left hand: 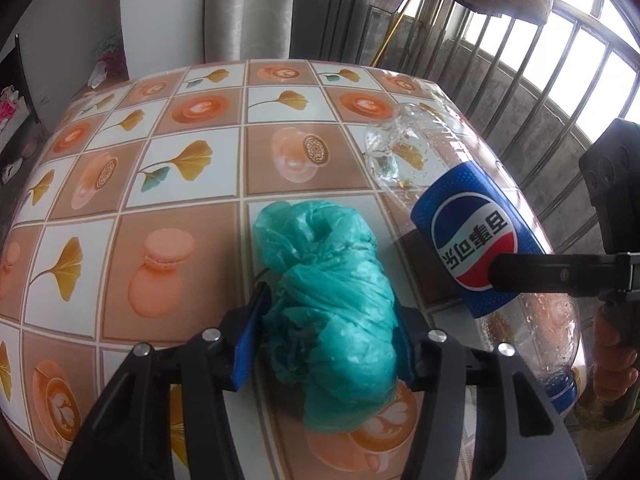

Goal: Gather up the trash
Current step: 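Grasp the teal plastic bag with the left tool while the right tool holds the Pepsi bottle, then carry the bottle and teal bag over the wastebasket and open both tools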

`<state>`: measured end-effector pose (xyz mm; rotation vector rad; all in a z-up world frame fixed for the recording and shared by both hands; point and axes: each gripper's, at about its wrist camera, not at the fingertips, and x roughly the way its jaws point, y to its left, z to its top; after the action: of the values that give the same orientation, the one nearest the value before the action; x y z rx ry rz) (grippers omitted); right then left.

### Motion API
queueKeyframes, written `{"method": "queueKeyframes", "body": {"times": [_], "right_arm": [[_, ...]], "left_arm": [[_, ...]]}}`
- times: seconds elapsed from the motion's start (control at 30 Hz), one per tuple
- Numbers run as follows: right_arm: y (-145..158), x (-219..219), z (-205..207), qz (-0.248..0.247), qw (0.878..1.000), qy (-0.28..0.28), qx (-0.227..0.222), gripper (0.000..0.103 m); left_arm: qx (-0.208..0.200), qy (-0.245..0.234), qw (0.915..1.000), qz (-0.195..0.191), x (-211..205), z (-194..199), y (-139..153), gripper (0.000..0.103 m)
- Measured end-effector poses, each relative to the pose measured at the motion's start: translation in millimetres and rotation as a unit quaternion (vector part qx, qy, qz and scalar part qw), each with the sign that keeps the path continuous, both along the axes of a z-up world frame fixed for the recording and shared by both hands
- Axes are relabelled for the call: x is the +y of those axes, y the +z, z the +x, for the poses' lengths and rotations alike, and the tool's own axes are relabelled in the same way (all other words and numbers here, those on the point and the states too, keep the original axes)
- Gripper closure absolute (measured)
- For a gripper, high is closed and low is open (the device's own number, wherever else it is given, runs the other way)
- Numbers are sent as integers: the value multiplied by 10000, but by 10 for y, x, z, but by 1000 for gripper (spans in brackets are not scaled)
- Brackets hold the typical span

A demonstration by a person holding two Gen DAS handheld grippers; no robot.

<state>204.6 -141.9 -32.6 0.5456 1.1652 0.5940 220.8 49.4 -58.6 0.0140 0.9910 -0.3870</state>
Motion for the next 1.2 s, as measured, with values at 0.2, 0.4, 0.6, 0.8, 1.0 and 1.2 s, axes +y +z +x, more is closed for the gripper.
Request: {"method": "queueKeyframes", "body": {"times": [0.2,0.4,0.6,0.8,1.0,1.2], "right_arm": [[12,-120,-58,41,9998,-186,47,46],[29,-219,-119,161,9992,-357,114,46],[93,-312,-200,232,9987,-456,72,46],[163,-427,-306,327,9978,-570,25,46],[264,-602,-484,438,9967,-665,-153,46],[329,-945,-706,589,9938,-880,-327,46]], "left_arm": [[10,26,9999,-126,36,-53,28,53],[-31,54,9996,-263,39,-145,119,53],[-130,49,9989,-446,7,-260,277,53],[-199,-33,9982,-562,-68,-404,424,53],[-310,-181,9980,-511,-212,-535,602,53],[-412,-424,9966,-569,-490,-627,814,53]]}}
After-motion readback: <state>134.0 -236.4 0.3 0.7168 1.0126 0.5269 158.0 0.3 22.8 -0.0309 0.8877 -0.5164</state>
